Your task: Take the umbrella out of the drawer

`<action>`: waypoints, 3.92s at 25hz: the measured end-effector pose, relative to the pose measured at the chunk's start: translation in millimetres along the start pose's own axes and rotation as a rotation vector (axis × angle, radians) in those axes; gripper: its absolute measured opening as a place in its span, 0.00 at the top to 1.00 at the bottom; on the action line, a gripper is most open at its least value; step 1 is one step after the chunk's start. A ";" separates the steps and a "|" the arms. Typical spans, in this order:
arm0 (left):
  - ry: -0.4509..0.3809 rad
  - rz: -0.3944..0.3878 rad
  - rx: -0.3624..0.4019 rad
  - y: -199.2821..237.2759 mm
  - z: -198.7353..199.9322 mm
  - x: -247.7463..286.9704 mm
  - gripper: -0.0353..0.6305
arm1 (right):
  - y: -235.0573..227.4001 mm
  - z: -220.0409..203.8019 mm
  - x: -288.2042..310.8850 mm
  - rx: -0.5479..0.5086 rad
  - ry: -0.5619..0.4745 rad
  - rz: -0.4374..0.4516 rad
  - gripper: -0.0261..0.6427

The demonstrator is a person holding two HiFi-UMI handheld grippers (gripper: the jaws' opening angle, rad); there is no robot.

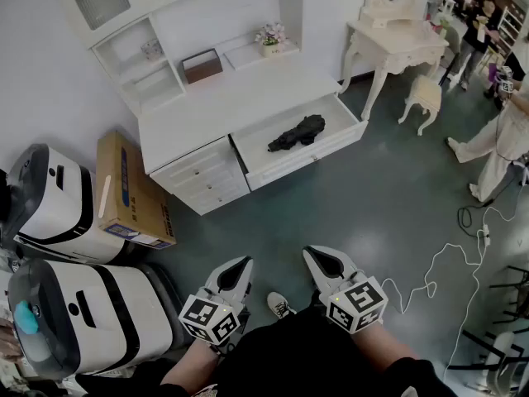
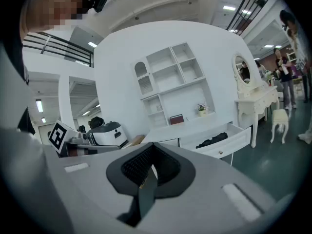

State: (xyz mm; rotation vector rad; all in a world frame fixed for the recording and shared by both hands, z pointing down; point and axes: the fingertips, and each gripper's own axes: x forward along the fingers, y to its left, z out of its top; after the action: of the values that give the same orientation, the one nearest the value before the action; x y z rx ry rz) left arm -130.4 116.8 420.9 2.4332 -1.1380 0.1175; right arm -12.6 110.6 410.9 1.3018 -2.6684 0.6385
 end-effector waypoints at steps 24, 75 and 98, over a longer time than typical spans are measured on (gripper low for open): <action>-0.018 -0.015 -0.008 1.8 3.9 3.2 0.95 | -1.4 18.4 3.7 0.007 -0.075 0.033 0.92; -0.037 0.112 -0.030 67.8 56.1 221.8 0.95 | -228.7 88.0 163.0 -0.132 0.099 0.152 0.84; 0.038 0.178 -0.054 108.3 41.1 347.7 0.95 | -374.1 39.8 309.1 -0.419 0.406 0.233 0.65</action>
State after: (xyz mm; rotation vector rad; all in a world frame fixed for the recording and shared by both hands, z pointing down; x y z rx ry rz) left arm 12.5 -207.7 513.7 2.2699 -1.3221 0.1850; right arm 86.0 -335.2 579.9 0.6777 -2.4459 0.2941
